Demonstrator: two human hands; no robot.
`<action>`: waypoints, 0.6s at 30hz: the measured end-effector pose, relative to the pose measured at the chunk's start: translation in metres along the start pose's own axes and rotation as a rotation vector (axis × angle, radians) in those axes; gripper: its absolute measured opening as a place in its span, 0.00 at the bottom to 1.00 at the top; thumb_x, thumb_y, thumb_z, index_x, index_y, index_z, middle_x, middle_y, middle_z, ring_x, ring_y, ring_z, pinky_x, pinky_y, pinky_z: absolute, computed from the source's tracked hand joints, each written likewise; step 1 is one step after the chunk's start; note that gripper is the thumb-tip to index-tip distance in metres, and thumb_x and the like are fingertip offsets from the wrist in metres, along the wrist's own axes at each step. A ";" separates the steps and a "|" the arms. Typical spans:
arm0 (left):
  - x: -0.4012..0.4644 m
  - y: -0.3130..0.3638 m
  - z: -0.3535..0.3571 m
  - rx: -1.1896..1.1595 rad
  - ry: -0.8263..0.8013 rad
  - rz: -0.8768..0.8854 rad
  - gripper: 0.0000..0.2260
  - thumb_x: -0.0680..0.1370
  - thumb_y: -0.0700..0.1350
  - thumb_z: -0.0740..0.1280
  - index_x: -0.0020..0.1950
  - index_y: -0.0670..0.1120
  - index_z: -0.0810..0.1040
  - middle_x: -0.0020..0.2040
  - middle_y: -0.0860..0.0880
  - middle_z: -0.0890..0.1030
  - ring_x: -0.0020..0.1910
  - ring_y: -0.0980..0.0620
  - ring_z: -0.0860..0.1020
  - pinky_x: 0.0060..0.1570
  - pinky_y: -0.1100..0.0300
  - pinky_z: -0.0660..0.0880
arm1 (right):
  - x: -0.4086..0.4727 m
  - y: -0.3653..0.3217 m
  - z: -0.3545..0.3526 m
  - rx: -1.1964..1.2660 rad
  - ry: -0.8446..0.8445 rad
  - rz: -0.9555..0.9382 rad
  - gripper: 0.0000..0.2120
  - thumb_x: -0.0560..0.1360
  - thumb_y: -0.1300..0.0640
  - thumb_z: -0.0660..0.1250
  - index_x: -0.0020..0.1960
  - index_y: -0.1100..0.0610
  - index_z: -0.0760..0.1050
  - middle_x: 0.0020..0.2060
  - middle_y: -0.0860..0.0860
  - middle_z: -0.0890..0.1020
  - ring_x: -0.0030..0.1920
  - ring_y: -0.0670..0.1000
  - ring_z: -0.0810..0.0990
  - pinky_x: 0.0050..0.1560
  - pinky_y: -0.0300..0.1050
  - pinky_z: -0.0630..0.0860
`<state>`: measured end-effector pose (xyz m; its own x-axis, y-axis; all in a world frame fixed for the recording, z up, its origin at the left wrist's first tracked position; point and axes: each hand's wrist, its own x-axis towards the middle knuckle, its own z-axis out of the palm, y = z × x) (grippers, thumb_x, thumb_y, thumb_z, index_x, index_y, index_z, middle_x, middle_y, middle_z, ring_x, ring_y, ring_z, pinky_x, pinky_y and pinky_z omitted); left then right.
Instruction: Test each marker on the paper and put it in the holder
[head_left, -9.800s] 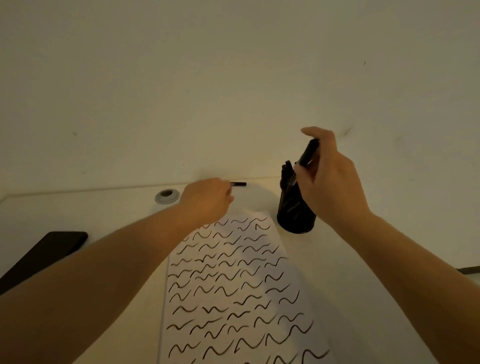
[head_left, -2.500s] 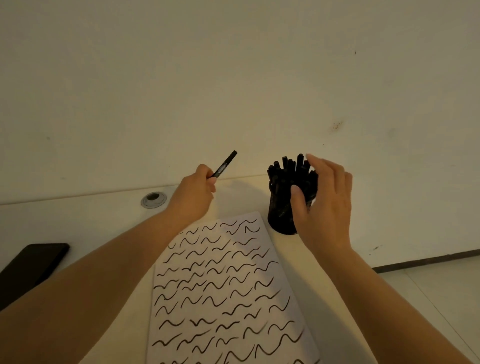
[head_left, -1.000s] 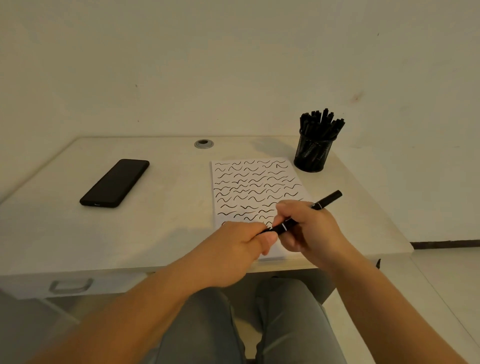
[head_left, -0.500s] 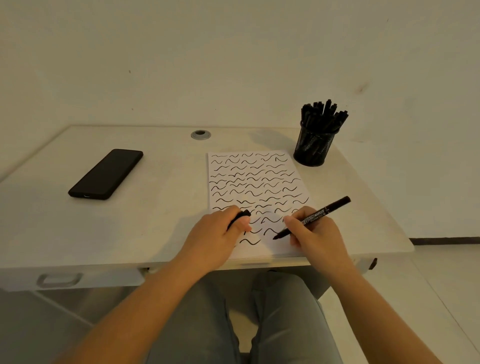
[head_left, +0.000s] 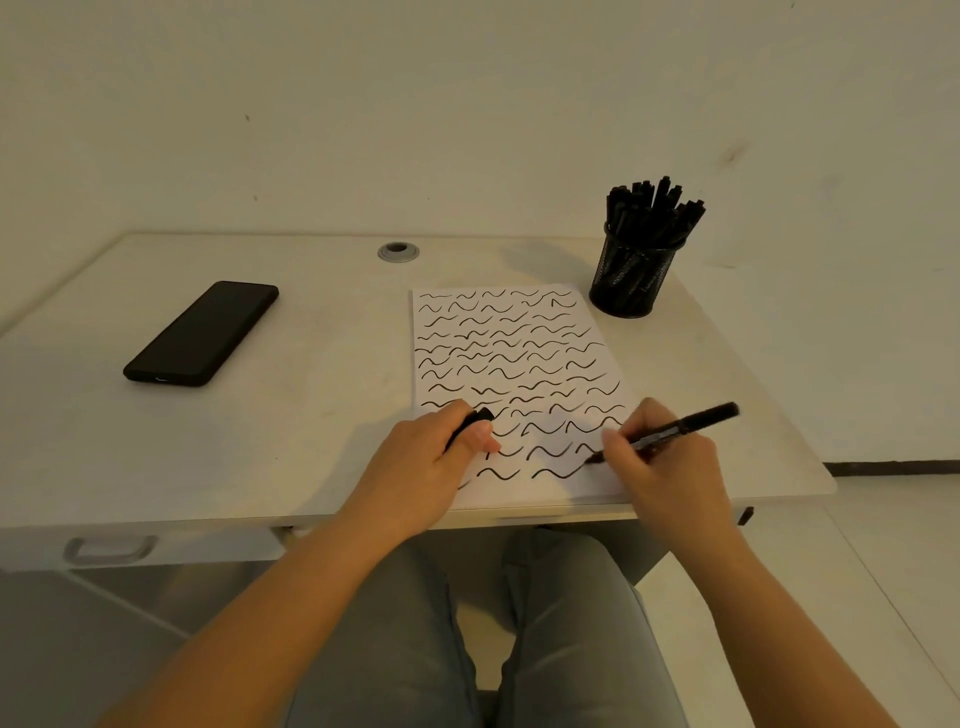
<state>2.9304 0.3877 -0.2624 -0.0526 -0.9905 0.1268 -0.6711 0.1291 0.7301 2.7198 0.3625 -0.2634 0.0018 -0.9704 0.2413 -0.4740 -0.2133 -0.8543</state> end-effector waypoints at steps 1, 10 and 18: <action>0.000 0.000 0.000 0.012 0.008 0.007 0.14 0.78 0.55 0.54 0.50 0.50 0.76 0.43 0.63 0.79 0.41 0.57 0.77 0.40 0.62 0.73 | 0.000 0.000 -0.004 0.041 0.062 0.011 0.09 0.73 0.57 0.66 0.35 0.53 0.71 0.24 0.44 0.76 0.28 0.40 0.75 0.28 0.28 0.69; -0.017 0.014 0.004 0.154 0.108 0.189 0.21 0.73 0.60 0.53 0.54 0.51 0.77 0.36 0.64 0.69 0.36 0.64 0.69 0.34 0.71 0.62 | -0.009 -0.018 -0.008 0.508 0.085 0.185 0.15 0.74 0.58 0.63 0.29 0.49 0.74 0.21 0.47 0.73 0.22 0.44 0.68 0.24 0.34 0.68; -0.024 0.019 0.007 0.120 0.086 0.221 0.18 0.75 0.60 0.56 0.52 0.51 0.77 0.40 0.61 0.73 0.40 0.59 0.72 0.38 0.69 0.68 | -0.023 -0.033 0.013 0.672 -0.103 0.199 0.15 0.75 0.57 0.62 0.31 0.50 0.77 0.21 0.49 0.72 0.23 0.46 0.67 0.24 0.37 0.67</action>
<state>2.9136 0.4140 -0.2561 -0.1484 -0.9306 0.3345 -0.7334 0.3305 0.5940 2.7465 0.3909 -0.2469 0.0707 -0.9969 0.0345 0.1725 -0.0219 -0.9848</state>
